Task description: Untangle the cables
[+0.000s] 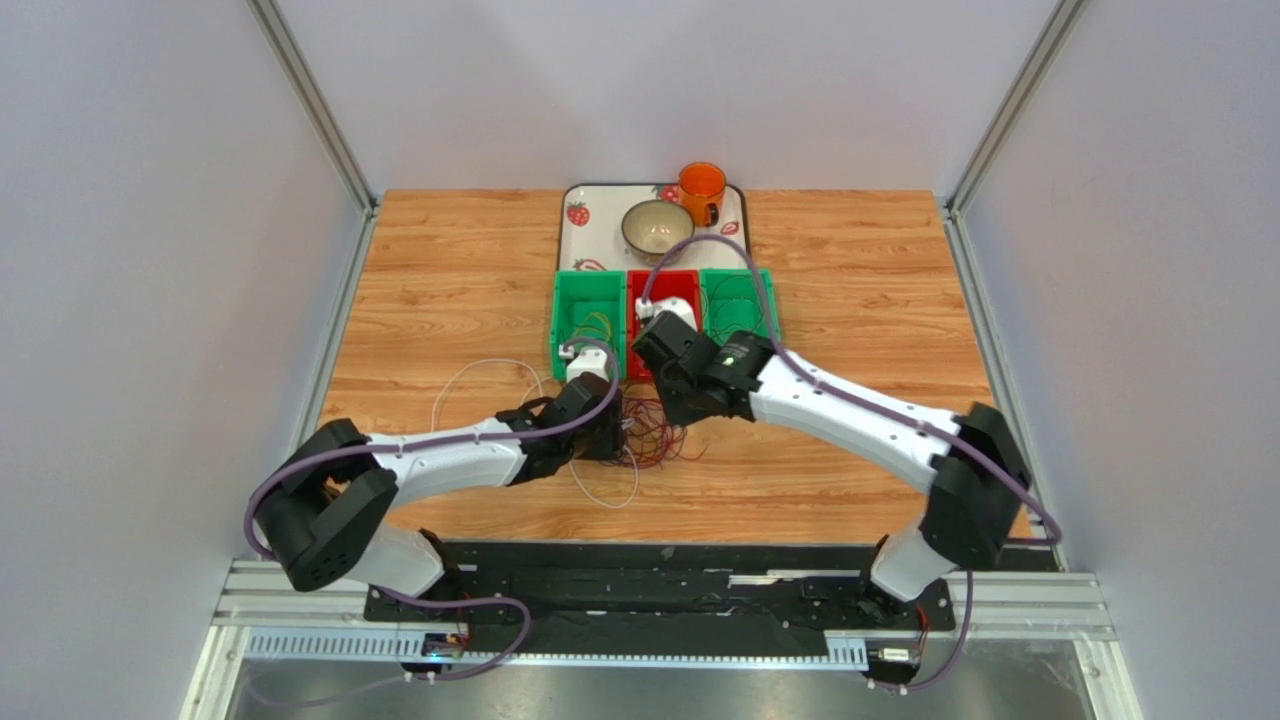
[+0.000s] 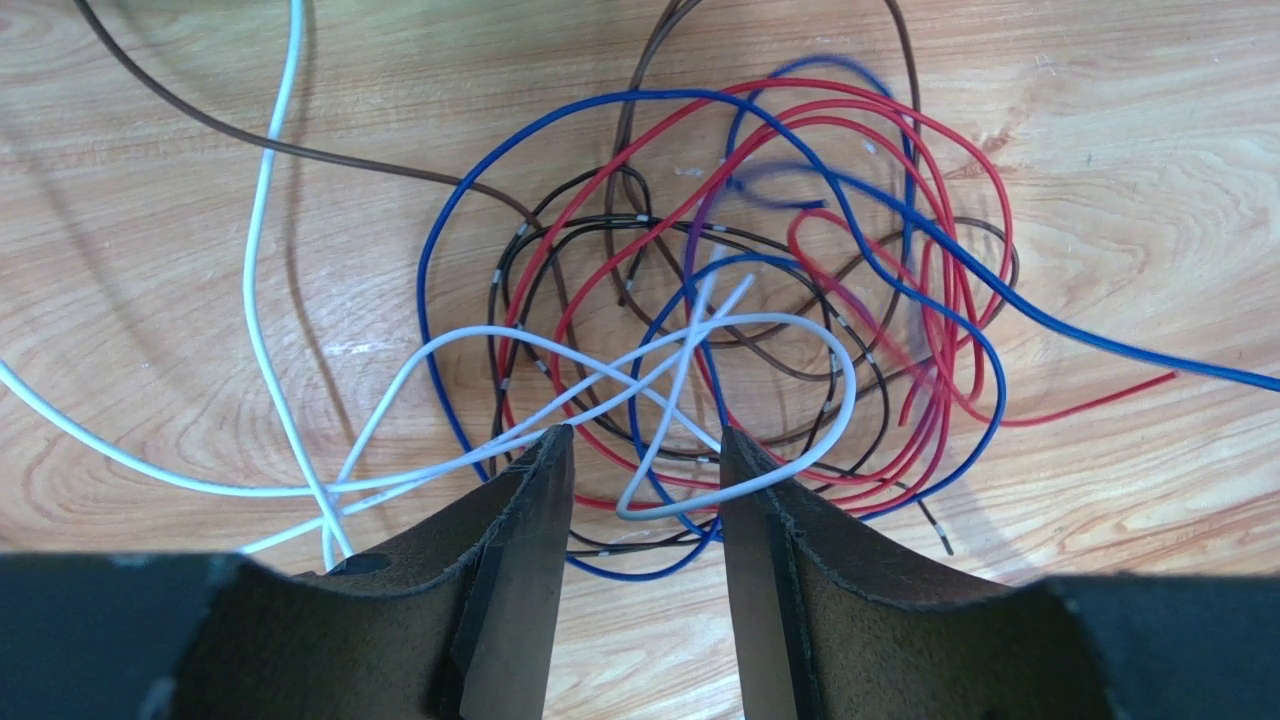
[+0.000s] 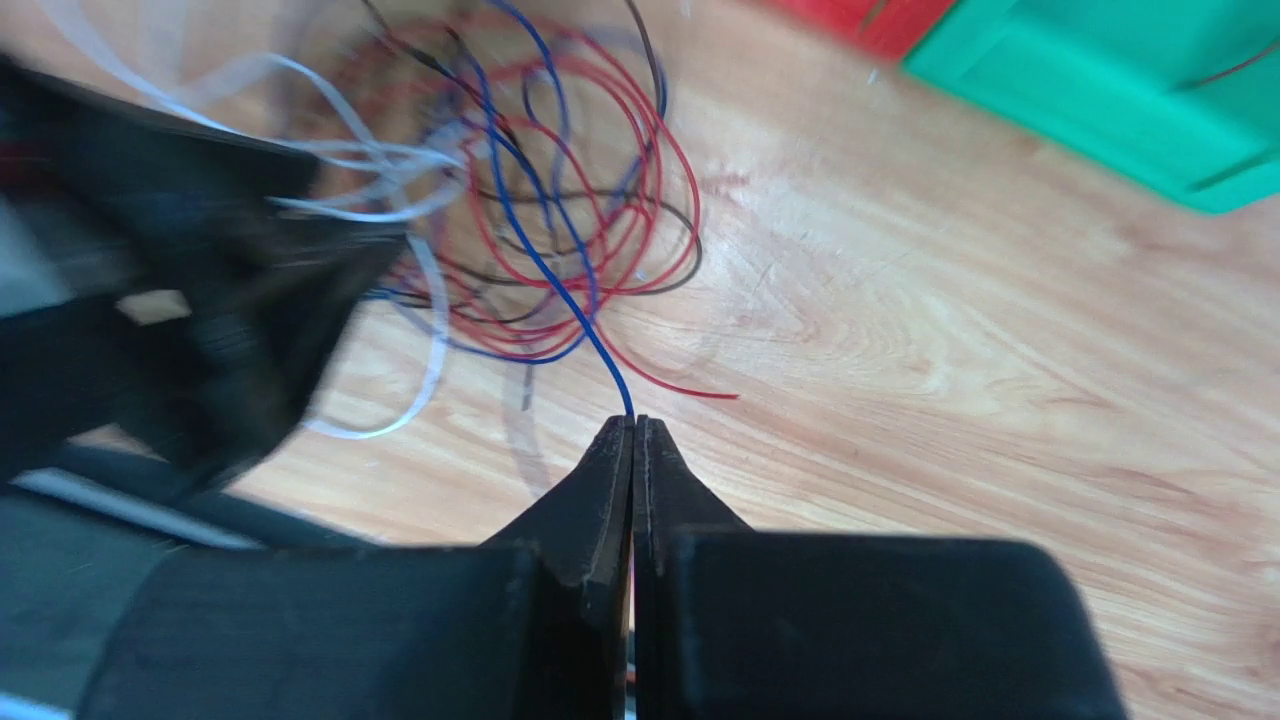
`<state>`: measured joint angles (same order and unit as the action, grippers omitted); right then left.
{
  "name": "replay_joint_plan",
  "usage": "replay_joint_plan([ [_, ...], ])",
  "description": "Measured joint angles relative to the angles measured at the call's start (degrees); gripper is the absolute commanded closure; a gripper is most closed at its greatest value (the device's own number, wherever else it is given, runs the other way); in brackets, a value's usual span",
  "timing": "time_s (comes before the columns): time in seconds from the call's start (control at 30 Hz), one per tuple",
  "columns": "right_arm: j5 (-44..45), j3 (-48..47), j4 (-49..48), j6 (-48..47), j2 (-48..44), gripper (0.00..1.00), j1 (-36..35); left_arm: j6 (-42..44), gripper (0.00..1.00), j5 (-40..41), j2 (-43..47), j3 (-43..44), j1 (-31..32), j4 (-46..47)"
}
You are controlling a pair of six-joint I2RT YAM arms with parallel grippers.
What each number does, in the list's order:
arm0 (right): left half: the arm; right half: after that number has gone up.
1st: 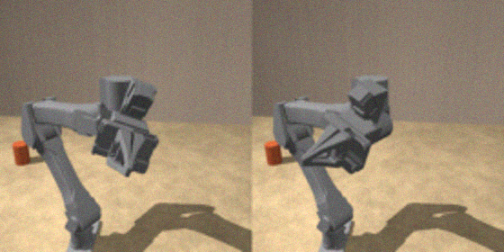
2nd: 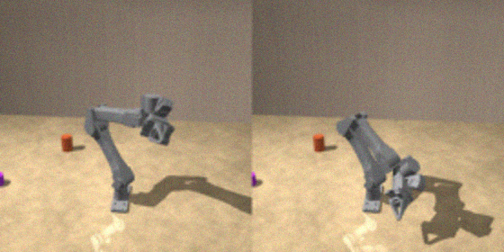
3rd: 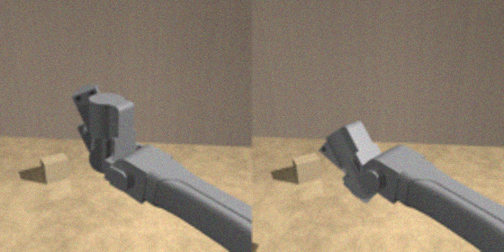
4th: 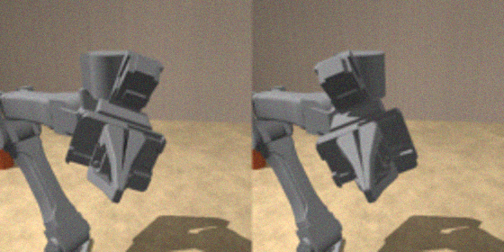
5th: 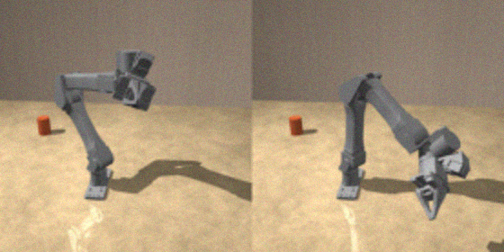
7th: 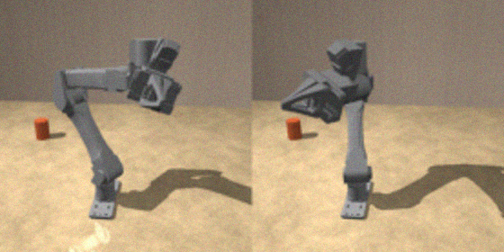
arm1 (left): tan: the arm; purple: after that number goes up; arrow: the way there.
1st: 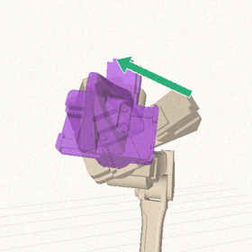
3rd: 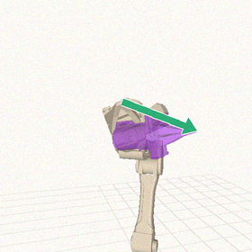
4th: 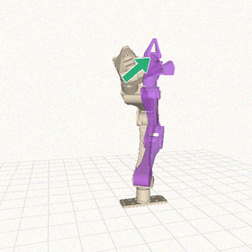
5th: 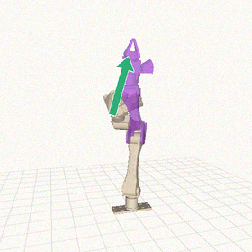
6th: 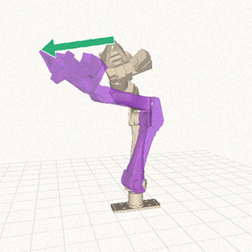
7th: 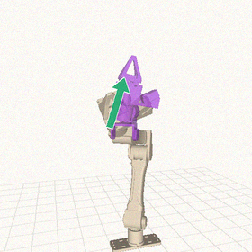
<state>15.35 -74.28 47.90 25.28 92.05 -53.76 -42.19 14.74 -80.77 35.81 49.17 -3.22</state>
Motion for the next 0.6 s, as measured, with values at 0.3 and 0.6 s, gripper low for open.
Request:
replay_joint_plan([
  [0.3, 2.8, -8.4, 2.9, 0.1, -18.3, 1.00, -0.4, 0.0, 0.51, 3.4, -4.6, 5.4, 2.6, -4.0],
  [0.6, 6.2, -11.0, 2.5, -2.3, -28.1, 0.59, -0.3, -0.3, 0.49, 5.9, -7.8, 8.4, 3.7, -7.3],
])
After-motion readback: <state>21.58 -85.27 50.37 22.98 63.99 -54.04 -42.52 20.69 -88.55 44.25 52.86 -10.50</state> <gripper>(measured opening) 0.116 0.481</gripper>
